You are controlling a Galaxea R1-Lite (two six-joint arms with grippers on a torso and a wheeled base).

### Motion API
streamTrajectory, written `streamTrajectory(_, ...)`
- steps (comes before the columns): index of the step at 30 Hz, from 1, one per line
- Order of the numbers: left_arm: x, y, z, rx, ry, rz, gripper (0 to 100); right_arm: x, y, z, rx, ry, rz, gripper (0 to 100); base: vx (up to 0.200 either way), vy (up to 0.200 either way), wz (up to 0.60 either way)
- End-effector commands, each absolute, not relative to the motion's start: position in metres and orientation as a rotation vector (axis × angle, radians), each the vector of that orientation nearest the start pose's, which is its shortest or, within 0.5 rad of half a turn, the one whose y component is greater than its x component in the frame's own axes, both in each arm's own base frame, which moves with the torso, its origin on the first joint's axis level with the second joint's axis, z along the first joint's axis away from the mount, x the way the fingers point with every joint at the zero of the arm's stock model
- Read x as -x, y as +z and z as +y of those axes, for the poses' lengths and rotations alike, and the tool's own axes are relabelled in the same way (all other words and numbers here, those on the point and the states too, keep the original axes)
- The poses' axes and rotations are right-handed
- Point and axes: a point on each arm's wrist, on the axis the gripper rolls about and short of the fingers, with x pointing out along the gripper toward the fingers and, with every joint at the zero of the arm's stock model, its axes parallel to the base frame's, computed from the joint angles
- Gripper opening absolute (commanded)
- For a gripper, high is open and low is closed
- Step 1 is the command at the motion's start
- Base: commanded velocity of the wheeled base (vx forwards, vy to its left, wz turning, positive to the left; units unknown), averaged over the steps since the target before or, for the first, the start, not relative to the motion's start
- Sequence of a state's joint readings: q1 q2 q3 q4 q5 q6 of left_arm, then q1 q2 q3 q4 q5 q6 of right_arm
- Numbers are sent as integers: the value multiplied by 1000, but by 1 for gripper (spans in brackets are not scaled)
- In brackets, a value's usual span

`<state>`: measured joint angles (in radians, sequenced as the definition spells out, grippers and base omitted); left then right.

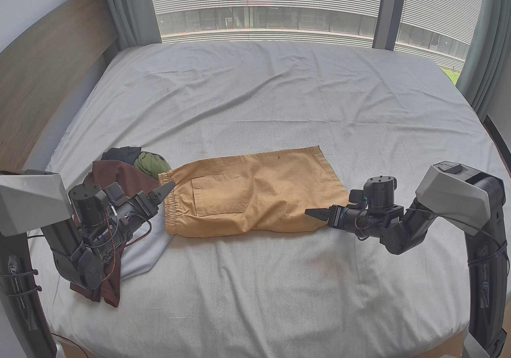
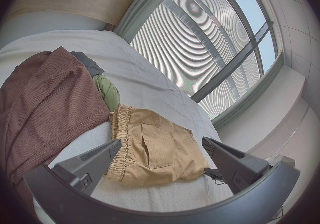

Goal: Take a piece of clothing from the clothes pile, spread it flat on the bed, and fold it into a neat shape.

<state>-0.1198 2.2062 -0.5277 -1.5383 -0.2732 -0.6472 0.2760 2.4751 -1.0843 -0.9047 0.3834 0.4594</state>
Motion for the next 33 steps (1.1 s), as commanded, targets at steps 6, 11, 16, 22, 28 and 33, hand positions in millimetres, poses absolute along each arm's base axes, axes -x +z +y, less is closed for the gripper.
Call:
streamTrajectory(6, -333, 43, -45, 649, -328, 269, 100, -430, -42, 152, -443, 557, 615, 100, 0, 0, 0)
streamTrajectory(11, -333, 43, -45, 651, -326, 267, 100, -437, -45, 163, -429, 542, 584, 100, 0, 0, 0)
streamTrajectory(16, -333, 43, -45, 651, -327, 265, 100, -439, -52, 168, -427, 542, 584, 100, 0, 0, 0)
streamTrajectory(22, -333, 44, -45, 651, -327, 264, 100, -439, -52, 167, -420, 502, 567, 0, 0, 0, 0)
streamTrajectory(28, -333, 43, -45, 651, -327, 265, 100, -437, -49, 166, -418, 497, 568, 0, 0, 0, 0)
streamTrajectory(33, -333, 41, -45, 651, -326, 272, 100, -430, -37, 160, -374, 503, 554, 0, 0, 0, 0)
